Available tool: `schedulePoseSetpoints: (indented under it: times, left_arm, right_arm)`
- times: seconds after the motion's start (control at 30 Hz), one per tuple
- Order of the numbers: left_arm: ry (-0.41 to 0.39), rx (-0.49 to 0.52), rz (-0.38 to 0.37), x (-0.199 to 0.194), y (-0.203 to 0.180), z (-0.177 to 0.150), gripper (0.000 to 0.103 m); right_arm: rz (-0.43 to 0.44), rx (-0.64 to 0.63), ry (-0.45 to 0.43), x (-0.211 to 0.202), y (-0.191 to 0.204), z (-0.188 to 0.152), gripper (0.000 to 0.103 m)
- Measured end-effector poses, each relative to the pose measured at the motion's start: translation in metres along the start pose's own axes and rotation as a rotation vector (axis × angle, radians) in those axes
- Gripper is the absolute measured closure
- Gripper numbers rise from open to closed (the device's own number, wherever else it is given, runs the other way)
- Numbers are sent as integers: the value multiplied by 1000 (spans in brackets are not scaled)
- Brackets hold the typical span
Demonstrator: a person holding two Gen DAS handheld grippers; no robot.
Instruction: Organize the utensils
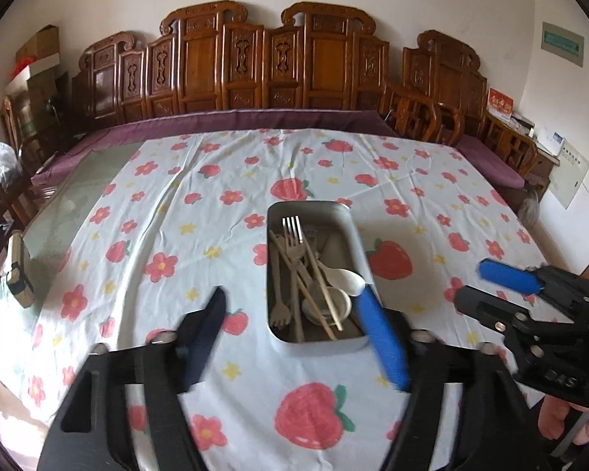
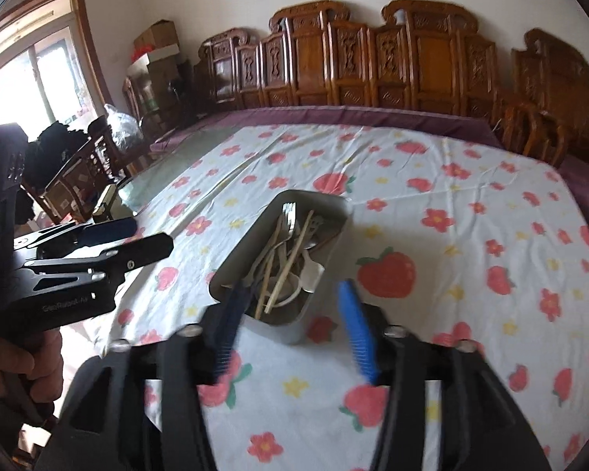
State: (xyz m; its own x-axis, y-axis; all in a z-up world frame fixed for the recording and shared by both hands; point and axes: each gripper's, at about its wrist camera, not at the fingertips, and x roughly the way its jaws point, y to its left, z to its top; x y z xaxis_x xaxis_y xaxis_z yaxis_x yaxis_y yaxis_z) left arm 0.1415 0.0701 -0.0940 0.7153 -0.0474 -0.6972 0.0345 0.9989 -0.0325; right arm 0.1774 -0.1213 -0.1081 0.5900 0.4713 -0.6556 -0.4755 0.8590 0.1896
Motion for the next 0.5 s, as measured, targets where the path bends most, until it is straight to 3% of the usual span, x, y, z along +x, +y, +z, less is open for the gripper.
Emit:
schedulePoseSetpoints:
  times: [0.13,0.2,0.5]
  left_arm:
    - [-12,15,0,-9,-15,-9,11]
    - [-23,33,2,-15,-24,-15,9]
    - [-65,36,6,-49,-49,-27,8]
  right_arm:
    - [-64,14,-46,-28,-9,-15,8]
    - [-81,29,-65,-40,-14,-22,3]
    - [-162,64,-116,-90,-30,-50,3]
